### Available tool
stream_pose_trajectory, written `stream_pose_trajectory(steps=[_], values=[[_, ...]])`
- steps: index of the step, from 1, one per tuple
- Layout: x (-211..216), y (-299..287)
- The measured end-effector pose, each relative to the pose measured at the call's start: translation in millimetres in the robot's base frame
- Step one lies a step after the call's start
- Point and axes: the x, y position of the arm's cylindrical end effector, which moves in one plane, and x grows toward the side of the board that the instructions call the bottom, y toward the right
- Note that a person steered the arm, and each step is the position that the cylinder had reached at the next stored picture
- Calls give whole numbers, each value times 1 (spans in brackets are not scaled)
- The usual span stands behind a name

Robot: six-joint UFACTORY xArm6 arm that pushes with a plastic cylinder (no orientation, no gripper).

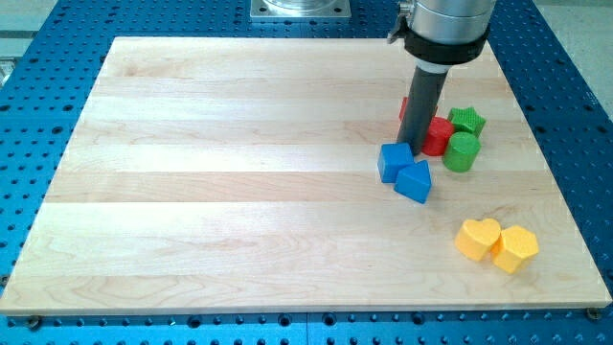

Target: Push the blue blocks closer to the yellow blocks

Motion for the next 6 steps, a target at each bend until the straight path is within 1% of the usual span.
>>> stream_pose_trajectory(steps=[1, 2, 4, 5, 6], values=[[1, -15], [-13, -55], [-7, -56], [3, -43], [26, -33]])
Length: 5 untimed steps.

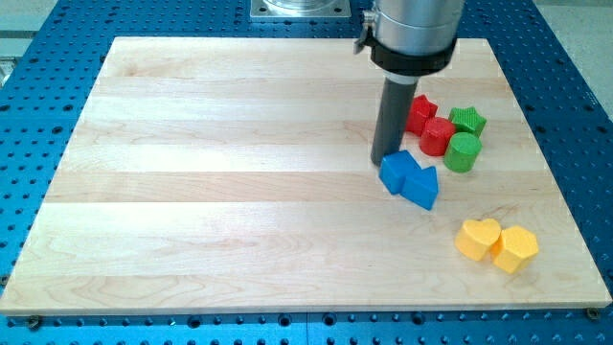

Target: Push the blue blocks closer to the yellow blocks

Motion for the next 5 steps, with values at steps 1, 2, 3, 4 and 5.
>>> stream_pose_trajectory(steps=[1, 2, 3, 4, 5], values=[[19, 0], [31, 1], [46, 3], [52, 8], [52, 26]])
